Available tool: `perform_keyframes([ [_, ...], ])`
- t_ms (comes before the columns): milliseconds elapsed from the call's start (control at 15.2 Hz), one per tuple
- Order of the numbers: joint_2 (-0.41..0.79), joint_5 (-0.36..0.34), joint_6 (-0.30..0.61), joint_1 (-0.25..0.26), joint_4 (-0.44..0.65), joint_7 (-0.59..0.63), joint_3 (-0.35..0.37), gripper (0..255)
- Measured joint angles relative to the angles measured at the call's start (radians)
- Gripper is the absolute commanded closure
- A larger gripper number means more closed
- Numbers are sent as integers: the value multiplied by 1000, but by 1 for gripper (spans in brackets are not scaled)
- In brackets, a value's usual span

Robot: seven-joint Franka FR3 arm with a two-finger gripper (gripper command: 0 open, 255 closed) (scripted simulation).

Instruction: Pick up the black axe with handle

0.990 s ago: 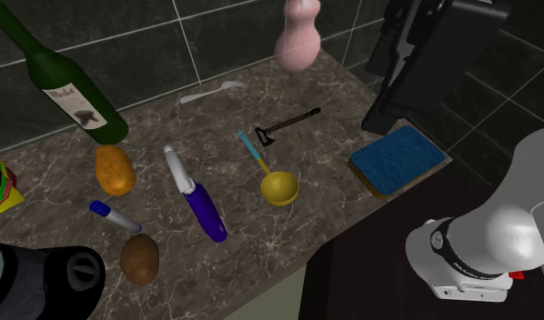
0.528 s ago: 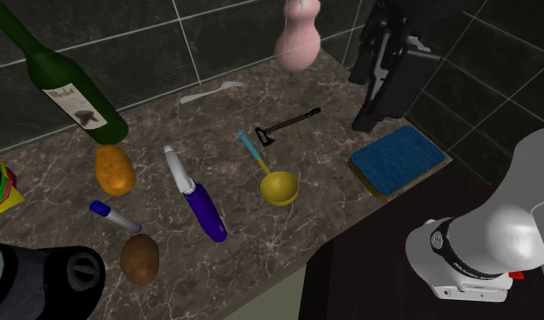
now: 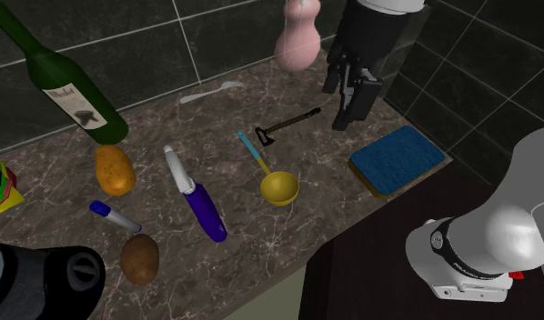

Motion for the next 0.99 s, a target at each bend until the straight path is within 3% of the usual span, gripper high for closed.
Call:
perform_keyframes([
  [330,128,-40,149,30,-9,-212,-147,0],
  [660,302,-14,297,107,23,-438,-300,0],
  [858,444,65,372,188,81,-614,-417,0],
  [990,547,155,418,251,116,-747,-488,0],
])
